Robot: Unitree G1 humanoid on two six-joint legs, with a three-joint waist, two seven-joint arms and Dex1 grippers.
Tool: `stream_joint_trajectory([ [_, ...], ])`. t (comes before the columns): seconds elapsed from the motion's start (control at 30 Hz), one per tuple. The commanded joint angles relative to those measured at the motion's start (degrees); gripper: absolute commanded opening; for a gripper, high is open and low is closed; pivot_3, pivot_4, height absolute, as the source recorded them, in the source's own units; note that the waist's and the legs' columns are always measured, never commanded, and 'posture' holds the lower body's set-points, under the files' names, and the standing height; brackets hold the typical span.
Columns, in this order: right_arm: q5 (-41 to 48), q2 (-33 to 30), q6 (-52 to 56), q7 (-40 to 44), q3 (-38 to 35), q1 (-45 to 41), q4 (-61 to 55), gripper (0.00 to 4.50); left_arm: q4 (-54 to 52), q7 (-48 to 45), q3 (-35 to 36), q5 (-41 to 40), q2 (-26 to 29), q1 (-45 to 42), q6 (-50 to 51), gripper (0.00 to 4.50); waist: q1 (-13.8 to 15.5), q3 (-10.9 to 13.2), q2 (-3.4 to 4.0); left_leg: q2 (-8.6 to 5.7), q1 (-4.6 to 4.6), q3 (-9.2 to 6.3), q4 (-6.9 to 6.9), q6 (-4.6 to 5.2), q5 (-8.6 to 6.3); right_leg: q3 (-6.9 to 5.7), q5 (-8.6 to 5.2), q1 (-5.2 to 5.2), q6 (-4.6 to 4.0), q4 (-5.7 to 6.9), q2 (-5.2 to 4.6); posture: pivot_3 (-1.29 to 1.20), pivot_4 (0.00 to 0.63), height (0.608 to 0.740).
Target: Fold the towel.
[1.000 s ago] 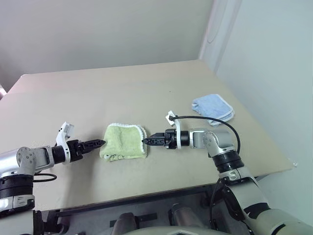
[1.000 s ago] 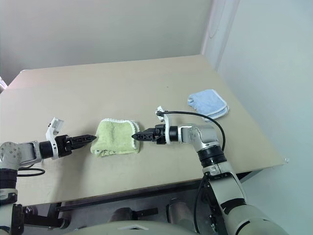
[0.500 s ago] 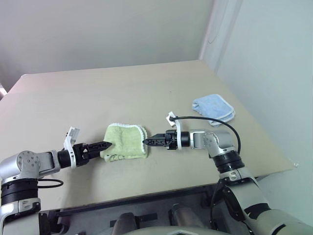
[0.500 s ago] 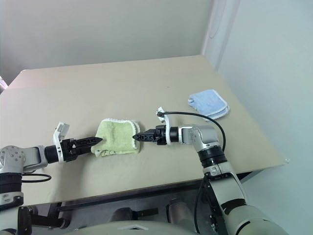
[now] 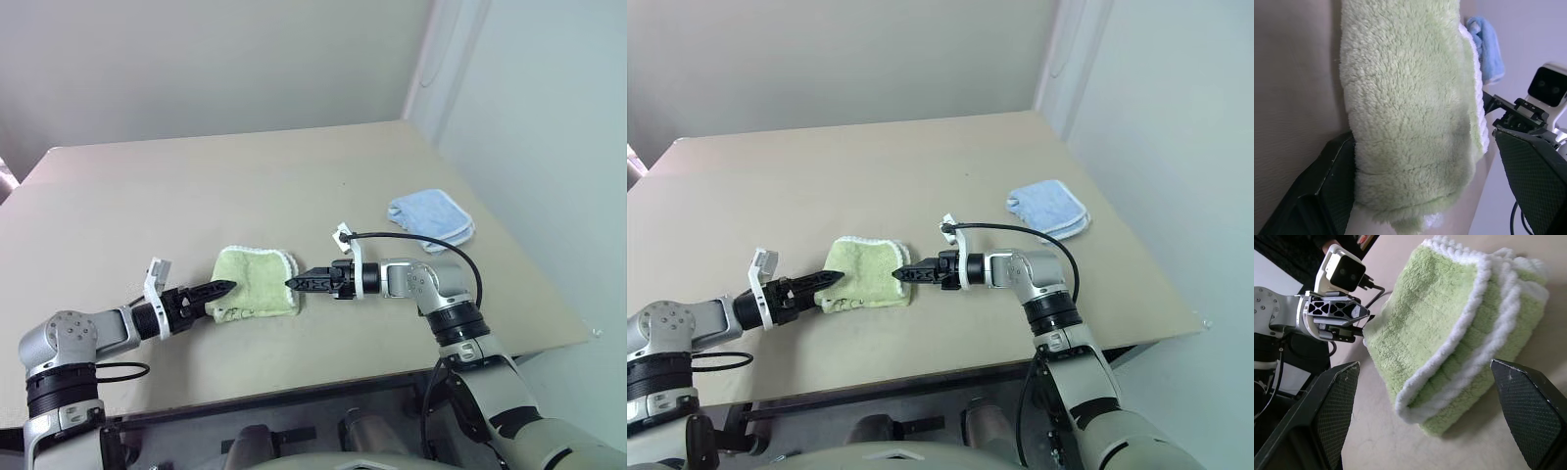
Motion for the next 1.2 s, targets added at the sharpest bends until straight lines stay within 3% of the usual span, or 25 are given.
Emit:
stream_joint_trajectory([
  [0.03,0.9,0.3,-0.4,0.4,-1.4,-2.3,-0.6,4.5,-0.7,0.2,-1.0,-1.9,-2.0,0.1,1.3,4.4,0.3,0.0,0.0,0.0,0.0,0.0,-0.01,0.0,0.0,0.0,0.0,0.0,0.0,-0.02,0.0,0.0,0.0,0.74],
  [0.33,1.5,1.3,0.2,-0.8,-3.4,-2.4,0.1,4.5,-1.5,0.9,-0.5,-3.0,-2.7,0.2,2.1,4.4,0.4,0.0,0.0,0.0,-0.07,-0.01,-0.13,0.0,0.0,0.0,0.02,0.02,0.02,-0.25,0.01,0.0,0.0,0.74],
  [0.43,1.7,1.4,0.4,-0.9,-3.5,-1.7,-0.5,4.5,-2.0,0.6,-0.9,-3.4,-2.4,0.3,2.8,3.56,0.3,0.0,-0.01,0.0,-0.08,-0.01,-0.14,0.0,0.0,0.0,0.02,0.01,0.02,-0.26,0.01,0.0,0.0,0.74],
  [0.77,1.8,-0.2,0.7,0.6,-3.0,-1.0,-1.8,4.5,-1.1,0.8,-0.3,-3.8,-2.3,-0.6,3.5,0.13,0.3,0.0,-0.01,0.01,-0.09,-0.01,-0.25,0.0,0.0,0.0,0.02,-0.02,0.02,-0.35,0.02,0.0,0.0,0.74],
  [1.2,1.2,-0.1,-0.7,0.4,-3.0,-1.3,-0.7,4.5,-1.9,2.6,3.3,-4.3,-0.3,-1.9,3.5,0.01,0.1,0.0,-0.01,0.01,-0.08,-0.01,-0.34,0.0,0.0,0.0,0.02,-0.03,0.02,-0.39,0.02,0.0,0.0,0.74],
])
